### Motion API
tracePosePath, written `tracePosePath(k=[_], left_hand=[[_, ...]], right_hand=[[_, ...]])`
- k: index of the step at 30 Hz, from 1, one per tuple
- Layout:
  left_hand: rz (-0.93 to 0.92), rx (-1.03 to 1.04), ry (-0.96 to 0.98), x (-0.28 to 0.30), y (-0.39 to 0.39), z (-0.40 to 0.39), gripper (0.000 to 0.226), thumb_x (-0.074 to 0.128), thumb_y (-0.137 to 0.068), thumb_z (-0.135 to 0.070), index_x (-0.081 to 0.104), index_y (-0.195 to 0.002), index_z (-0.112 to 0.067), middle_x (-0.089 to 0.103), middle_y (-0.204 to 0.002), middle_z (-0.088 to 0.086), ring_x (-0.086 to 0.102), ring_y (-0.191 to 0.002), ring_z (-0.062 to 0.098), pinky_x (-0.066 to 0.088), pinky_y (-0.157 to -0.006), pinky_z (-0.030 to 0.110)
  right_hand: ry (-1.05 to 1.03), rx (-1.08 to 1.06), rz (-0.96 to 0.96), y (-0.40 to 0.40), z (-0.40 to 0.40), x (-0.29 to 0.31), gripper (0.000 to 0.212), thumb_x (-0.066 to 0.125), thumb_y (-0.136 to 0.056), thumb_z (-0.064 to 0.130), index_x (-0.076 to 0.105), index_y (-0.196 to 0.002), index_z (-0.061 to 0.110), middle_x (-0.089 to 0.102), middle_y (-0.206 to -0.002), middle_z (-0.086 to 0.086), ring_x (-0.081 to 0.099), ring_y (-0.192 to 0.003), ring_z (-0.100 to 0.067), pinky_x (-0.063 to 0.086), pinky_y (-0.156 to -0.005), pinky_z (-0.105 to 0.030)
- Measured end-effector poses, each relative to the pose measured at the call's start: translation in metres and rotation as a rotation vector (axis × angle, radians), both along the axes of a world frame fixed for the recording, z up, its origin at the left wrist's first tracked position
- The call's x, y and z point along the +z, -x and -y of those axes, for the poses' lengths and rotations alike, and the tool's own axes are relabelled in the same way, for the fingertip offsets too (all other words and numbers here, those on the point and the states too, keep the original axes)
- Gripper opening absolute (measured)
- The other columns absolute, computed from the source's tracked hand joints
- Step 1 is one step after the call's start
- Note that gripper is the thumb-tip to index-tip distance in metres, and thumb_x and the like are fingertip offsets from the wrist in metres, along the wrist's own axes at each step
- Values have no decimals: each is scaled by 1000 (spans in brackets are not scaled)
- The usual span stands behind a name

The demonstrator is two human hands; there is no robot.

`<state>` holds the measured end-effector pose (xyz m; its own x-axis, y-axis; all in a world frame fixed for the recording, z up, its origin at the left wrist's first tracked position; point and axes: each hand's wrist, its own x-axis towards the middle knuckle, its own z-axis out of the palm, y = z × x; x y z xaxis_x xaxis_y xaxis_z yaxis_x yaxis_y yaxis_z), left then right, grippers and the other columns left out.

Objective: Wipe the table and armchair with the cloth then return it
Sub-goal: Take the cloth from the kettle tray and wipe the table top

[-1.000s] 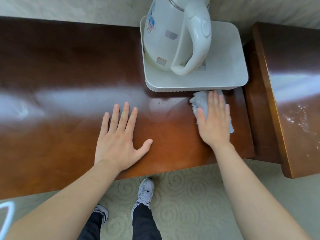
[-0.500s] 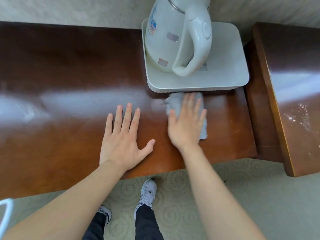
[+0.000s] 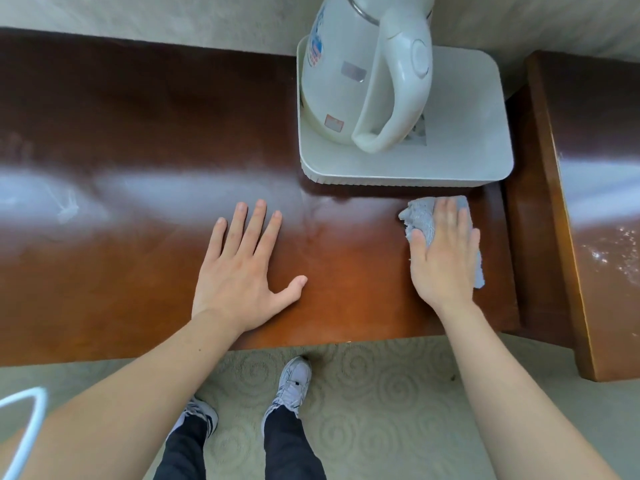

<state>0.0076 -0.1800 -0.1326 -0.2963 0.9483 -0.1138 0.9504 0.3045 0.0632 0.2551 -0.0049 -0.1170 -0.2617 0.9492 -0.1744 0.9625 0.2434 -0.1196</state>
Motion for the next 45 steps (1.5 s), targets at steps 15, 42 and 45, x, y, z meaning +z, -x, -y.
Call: tracePosePath(k=[15,42,45], left_hand=[[-3,12,11,0,-2,3,96,17,-88,-85,13,-161,-24,13,-169,6,5,-156,27,11,-125,49],[270,357,-81,115,-9,386,76,27,-98,-64,14,-161,-23,5,-169,4,4,-156,18,12,-126,39],[361,416,-199,140,-40,475,82,33,-98,-62,9,-160,-15,1,-169,0,1,-156,11,9,-126,33]], right_hand=[[43,457,-47,-15,47,-9,63,22,-102,52,0,-158,34,2,-168,6,-9,-153,-13,0,-124,-43],[1199,203,-765,133,354,119,29,49,-94,44,64,-116,57,67,-127,19,64,-112,1,51,-82,-15],[1580,150,-746,131,433,140,38,55,-91,50,74,-116,29,73,-120,-4,71,-105,-16,57,-77,-26]])
